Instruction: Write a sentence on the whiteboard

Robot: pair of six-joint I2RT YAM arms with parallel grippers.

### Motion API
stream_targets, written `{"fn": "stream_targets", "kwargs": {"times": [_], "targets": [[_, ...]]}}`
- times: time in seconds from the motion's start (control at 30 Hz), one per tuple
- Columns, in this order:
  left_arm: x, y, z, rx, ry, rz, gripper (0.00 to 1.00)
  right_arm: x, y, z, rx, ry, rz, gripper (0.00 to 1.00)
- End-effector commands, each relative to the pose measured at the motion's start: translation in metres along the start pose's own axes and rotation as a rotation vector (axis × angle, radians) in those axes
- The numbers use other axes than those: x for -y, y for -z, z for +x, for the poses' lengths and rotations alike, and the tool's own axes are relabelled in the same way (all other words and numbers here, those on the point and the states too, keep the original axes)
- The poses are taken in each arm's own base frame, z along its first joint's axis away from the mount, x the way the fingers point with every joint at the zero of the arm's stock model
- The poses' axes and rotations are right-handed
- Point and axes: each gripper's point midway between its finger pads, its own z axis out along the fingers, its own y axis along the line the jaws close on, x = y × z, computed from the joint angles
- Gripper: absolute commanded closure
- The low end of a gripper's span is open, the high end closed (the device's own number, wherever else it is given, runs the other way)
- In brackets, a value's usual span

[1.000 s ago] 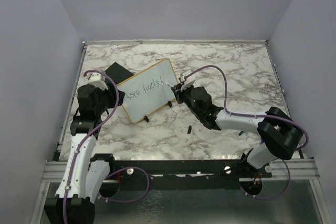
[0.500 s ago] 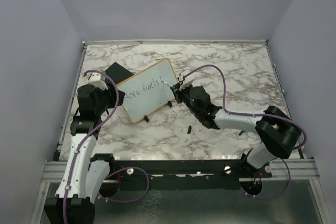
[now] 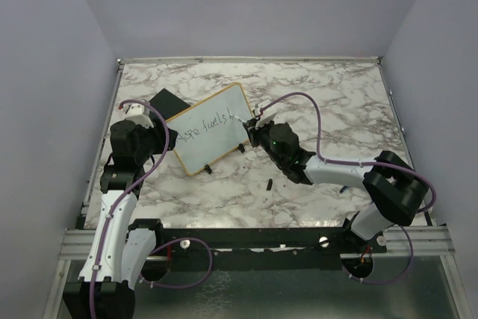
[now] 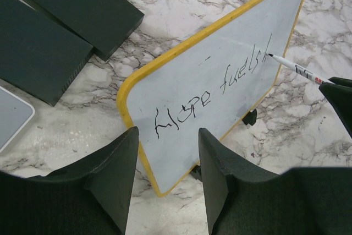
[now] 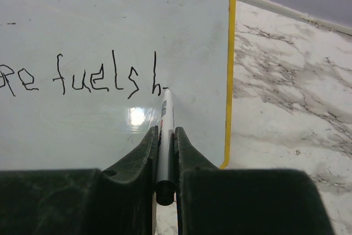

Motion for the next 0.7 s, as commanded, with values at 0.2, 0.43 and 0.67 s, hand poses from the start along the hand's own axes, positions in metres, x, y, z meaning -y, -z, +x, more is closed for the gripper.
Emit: {"fn": "stream_targets", "kwargs": {"times": [0.2, 0.43, 0.67], "targets": [[0.005, 0.000, 0.000, 0.007, -0.007, 0.026, 0.50, 0.003, -0.004, -0.014, 0.034, 0.004, 0.034, 0.99], [0.005, 0.000, 0.000, 0.008, -0.008, 0.024, 0.50, 0.001, -0.007, -0.021, 0.049, 0.028, 0.022, 0.99], [0.005, 0.000, 0.000, 0.009, -0.008, 0.024, 0.50, -0.003, -0.009, -0.016, 0.035, 0.029, 0.001, 1.00]]}}
